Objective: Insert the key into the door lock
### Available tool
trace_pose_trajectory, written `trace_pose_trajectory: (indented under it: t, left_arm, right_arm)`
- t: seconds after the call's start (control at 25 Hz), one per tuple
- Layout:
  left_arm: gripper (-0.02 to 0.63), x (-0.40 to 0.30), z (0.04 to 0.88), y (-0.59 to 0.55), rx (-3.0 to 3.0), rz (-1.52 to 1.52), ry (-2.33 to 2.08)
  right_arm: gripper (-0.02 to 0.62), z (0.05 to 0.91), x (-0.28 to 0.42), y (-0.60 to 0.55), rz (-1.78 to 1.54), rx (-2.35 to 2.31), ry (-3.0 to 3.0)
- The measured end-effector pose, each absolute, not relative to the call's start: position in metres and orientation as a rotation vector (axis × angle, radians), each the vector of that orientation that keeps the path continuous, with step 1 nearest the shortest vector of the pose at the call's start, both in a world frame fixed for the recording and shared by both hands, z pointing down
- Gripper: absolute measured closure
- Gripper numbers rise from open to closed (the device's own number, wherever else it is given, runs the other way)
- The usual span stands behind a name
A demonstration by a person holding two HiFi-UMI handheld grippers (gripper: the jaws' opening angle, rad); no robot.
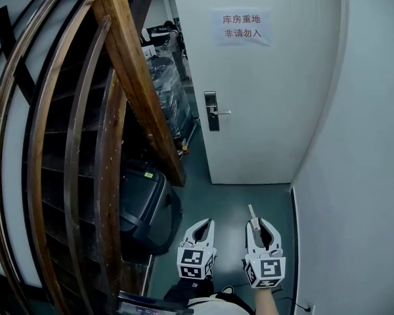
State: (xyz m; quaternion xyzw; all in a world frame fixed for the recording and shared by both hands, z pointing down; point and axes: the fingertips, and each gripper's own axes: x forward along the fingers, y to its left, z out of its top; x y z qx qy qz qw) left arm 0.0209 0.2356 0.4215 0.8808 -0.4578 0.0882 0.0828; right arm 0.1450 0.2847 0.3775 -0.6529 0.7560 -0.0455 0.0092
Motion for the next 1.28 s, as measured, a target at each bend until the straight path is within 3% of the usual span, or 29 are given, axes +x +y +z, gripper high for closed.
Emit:
trace_pose_trajectory:
  t: [0.6, 1.28]
  left_arm:
    - [0.601, -0.005, 0.396, 0.095, 2.665, 0.157, -1.389]
    - [0.601, -0.054, 0.422, -0.017, 2.587, 0.182, -1.404]
  right_arm:
    - [0.479, 0.348, 0.115, 0.144, -0.02, -2.011, 2.372]
    - [0.479, 0.376, 0.074, 0.029, -0.096, -2.029, 2.404]
